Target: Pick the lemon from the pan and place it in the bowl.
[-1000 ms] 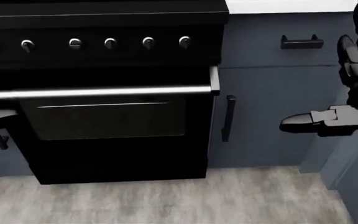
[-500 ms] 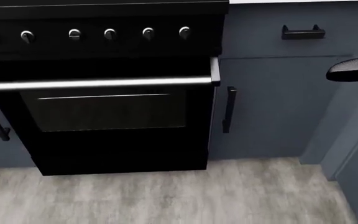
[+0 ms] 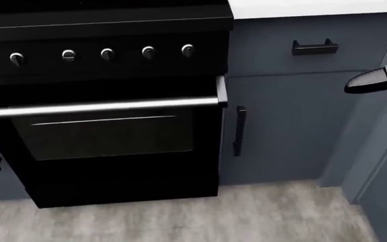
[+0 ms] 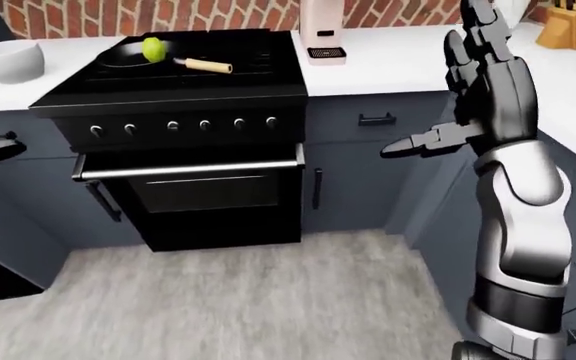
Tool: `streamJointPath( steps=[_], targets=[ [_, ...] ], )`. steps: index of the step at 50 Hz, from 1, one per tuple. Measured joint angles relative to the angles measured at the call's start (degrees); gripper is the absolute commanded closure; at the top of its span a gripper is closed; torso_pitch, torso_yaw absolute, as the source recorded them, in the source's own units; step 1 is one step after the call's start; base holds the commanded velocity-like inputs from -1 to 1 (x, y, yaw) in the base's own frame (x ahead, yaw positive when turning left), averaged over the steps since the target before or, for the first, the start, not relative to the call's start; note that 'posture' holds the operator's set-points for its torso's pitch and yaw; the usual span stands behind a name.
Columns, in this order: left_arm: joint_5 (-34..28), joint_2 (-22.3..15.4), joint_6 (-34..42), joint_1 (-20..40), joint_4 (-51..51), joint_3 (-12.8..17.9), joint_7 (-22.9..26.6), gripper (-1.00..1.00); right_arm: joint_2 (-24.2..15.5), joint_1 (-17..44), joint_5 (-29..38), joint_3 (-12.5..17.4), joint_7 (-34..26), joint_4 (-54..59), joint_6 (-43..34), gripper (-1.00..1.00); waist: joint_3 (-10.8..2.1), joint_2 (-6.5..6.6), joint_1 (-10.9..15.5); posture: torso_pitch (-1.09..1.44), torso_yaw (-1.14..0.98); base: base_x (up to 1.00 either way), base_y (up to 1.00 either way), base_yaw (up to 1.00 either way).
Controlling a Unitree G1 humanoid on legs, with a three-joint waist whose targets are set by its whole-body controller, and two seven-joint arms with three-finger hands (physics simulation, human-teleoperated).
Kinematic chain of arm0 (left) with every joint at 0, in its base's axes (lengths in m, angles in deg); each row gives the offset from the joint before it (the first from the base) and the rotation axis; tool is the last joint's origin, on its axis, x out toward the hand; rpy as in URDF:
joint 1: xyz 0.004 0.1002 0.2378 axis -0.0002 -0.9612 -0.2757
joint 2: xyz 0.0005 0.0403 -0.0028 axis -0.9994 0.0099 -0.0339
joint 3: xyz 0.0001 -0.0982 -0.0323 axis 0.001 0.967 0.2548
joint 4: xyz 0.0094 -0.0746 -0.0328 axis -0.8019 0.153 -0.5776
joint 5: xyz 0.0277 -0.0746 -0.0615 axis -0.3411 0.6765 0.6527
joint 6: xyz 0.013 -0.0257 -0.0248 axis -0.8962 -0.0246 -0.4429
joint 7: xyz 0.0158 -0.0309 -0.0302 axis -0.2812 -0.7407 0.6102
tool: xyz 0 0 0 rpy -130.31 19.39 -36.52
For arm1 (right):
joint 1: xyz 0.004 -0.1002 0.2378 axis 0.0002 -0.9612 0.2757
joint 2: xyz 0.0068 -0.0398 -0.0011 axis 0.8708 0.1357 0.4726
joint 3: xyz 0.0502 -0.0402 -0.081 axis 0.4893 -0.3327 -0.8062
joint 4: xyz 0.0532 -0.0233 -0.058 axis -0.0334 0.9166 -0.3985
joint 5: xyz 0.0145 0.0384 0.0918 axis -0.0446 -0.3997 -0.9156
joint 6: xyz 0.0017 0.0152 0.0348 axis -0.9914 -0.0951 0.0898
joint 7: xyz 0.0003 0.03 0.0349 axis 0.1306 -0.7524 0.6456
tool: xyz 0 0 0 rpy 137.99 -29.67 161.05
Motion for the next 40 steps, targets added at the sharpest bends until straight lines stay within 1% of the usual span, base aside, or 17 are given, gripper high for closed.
streamJointPath(
  steps=[2, 4, 7, 9, 13, 16, 17, 18, 21, 26, 28, 31, 33, 35, 38, 39, 40],
  targets=[
    [0.1, -0.5, -0.4, 0.4, -0.3, 0.2, 0.1, -1.0, -0.3, 0.5, 0.0, 0.4, -0.1, -0.6, 0.3, -1.0, -0.26, -1.94, 0.0, 0.0, 0.0, 0.09, 0.02, 0.0],
    [0.2, -0.1, -0.8, 0.3, -0.5, -0.1, 0.2, -1.0, -0.6, 0.4, 0.1, 1.2, -0.2, -0.7, 0.6, -1.0, 0.01, -1.09, -0.8, 0.0, 0.0, 0.1, 0.03, 0.0],
    [0.4, -0.2, -0.2, 0.0, 0.2, -0.9, 0.4, -1.0, -0.5, -0.2, 0.3, 1.7, 0.0, 0.2, 0.2, -1.0, 0.0, -1.39, -1.4, 0.0, 0.0, 0.09, 0.04, 0.0],
    [0.5, -0.5, 0.3, 0.0, 0.5, -0.6, 0.3, -1.0, -0.6, 0.0, 0.5, 1.4, -0.2, 0.3, -0.1, -1.0, -0.03, -0.98, -1.2, 0.0, 0.0, 0.09, 0.08, 0.0],
    [0.4, -1.0, 0.2, 0.2, 0.4, 0.1, 0.0, -1.0, -0.7, 0.4, 0.3, 1.2, -0.6, -0.7, 0.0, -1.0, 0.46, 1.33, -1.1, 0.0, 0.0, 0.1, 0.09, 0.0],
    [0.6, -1.1, 0.0, -0.1, 0.0, 0.5, -0.1, -1.0, -0.9, 0.7, 0.3, 1.2, -0.8, -0.9, -0.1, -1.0, -0.07, 4.66, -1.3, 0.0, 0.0, 0.09, 0.11, 0.0],
    [0.8, -1.2, 0.0, -0.2, 0.2, 0.9, -0.2, -1.0, -0.5, 0.7, 0.2, 1.1, -0.8, -1.1, -0.1, -1.0, -0.31, 4.3, -1.0, 0.0, 0.0, 0.09, 0.2, 0.0],
    [0.9, -1.2, 0.0, -0.4, 0.4, 1.2, -0.3, -1.0, -0.3, 0.6, 0.2, 0.7, -0.9, -1.3, -0.1, -1.0, -0.03, 3.52, -0.6, 0.0, 0.0, 0.1, 0.22, 0.0],
    [1.2, -1.1, 0.6, -1.1, 1.3, 1.8, -0.8, -1.0, -0.1, 0.2, 0.0, -0.3, -1.5, -1.1, -0.8, -1.0, 0.34, 2.42, -0.2, 0.0, 0.0, 0.1, 0.22, 0.0],
    [1.6, -1.8, 1.0, -0.5, 0.4, 1.8, -1.1, -1.0, -0.8, 1.0, 0.0, 0.5, -1.5, -1.6, -1.4, -1.0, 0.3, -2.03, -0.5, 0.0, 0.0, 0.06, 0.24, 0.0],
    [1.8, -1.4, 0.8, -0.5, -0.1, 1.3, -1.0, -1.0, -1.2, 1.1, 0.0, 1.3, -1.4, -1.8, -1.1, -1.0, 0.24, -1.31, -1.4, 0.0, 0.0, 0.05, 0.26, 0.0],
    [2.1, -1.2, 1.3, -0.7, 0.7, 0.3, -0.8, -1.0, -1.0, 0.5, 0.2, 1.6, -1.2, -1.1, -1.2, -1.0, -0.55, -1.94, -1.7, 0.0, 0.0, 0.05, 0.26, 0.0],
    [2.2, -1.3, 1.4, -0.6, 1.1, 0.5, -0.8, -1.0, -1.1, 0.7, 0.3, 1.4, -1.3, -1.0, -1.5, -1.0, -0.71, -1.42, -1.5, 0.0, 0.0, 0.05, 0.27, 0.0],
    [2.2, -1.4, 1.2, -0.6, 0.9, 1.0, -1.0, -1.0, -1.3, 1.2, 0.3, 1.3, -1.4, -1.2, -1.3, -1.0, -0.28, -0.12, -1.3, 0.0, 0.0, 0.05, 0.27, 0.0],
    [2.2, -1.7, 0.6, -0.6, 0.8, 1.3, -1.1, -1.0, -1.5, 1.3, 0.3, 1.4, -1.5, -1.1, -1.0, -1.0, 0.07, 2.72, -1.6, 0.0, 0.0, 0.04, 0.27, 0.0],
    [2.2, -1.8, 0.6, -0.6, 0.8, 1.3, -1.1, -1.0, -1.5, 1.4, 0.3, 1.4, -1.5, -1.0, -1.0, -1.0, -0.19, 4.08, -1.6, 0.0, 0.0, 0.05, 0.26, 0.0],
    [2.2, -2.0, 0.6, -0.5, 1.1, 1.5, -1.1, -1.0, -1.2, 1.4, 0.4, 1.2, -1.6, -1.1, -1.0, -1.0, -0.55, 4.58, -1.2, 0.0, 0.0, 0.05, 0.26, 0.0]
  ],
)
